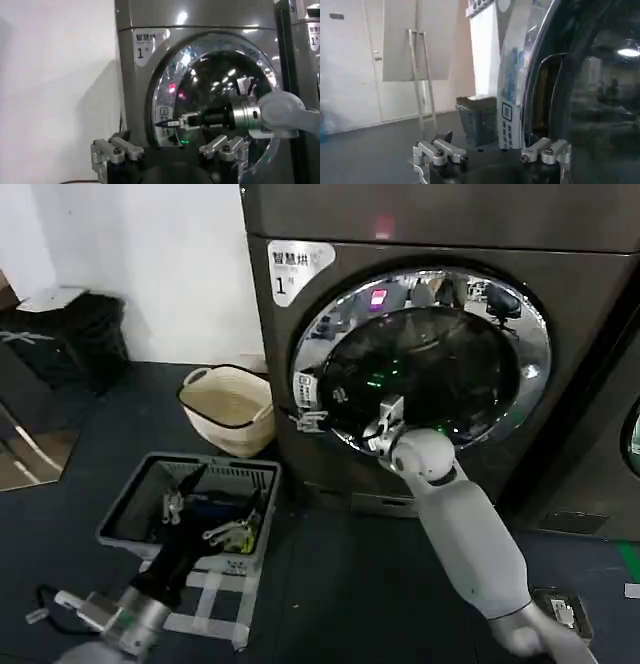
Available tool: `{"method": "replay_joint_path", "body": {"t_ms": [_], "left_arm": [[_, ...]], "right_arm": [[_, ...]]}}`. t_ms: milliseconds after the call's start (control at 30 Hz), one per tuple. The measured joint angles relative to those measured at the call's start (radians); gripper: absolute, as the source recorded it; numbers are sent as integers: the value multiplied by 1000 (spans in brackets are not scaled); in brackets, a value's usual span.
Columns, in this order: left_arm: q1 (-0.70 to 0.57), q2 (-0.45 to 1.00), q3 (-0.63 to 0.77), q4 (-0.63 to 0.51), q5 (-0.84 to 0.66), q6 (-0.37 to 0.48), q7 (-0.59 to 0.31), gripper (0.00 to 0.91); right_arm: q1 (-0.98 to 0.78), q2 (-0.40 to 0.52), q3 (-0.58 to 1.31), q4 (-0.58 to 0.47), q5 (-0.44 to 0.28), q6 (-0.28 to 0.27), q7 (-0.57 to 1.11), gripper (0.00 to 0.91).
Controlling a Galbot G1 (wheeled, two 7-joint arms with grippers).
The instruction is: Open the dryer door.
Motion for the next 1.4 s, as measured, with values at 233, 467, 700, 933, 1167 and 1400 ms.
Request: {"method": "replay_joint_path", "body": {"t_ms": [233,467,700,933,1167,1400], "left_arm": [[0,0,-1,-2,0,1,0,907],[0,1,-3,-7,-5,3,-1,907],[-7,8,-22,-6,-20,22,-5,907],[-13,15,-35,-9,-39,33,-8,907],[-16,13,-45,-11,-47,40,-6,907],[-16,15,-53,-20,-57,50,-11,907]], "right_arm": [[-11,-10,6,14,16,0,-30,907],[-28,-22,13,33,16,-5,-84,907],[-36,-56,30,40,14,-10,-189,907],[-43,-103,48,41,13,1,-286,907],[-57,-143,64,44,-8,33,-365,907],[-78,-166,73,53,-19,63,-433,907]]}}
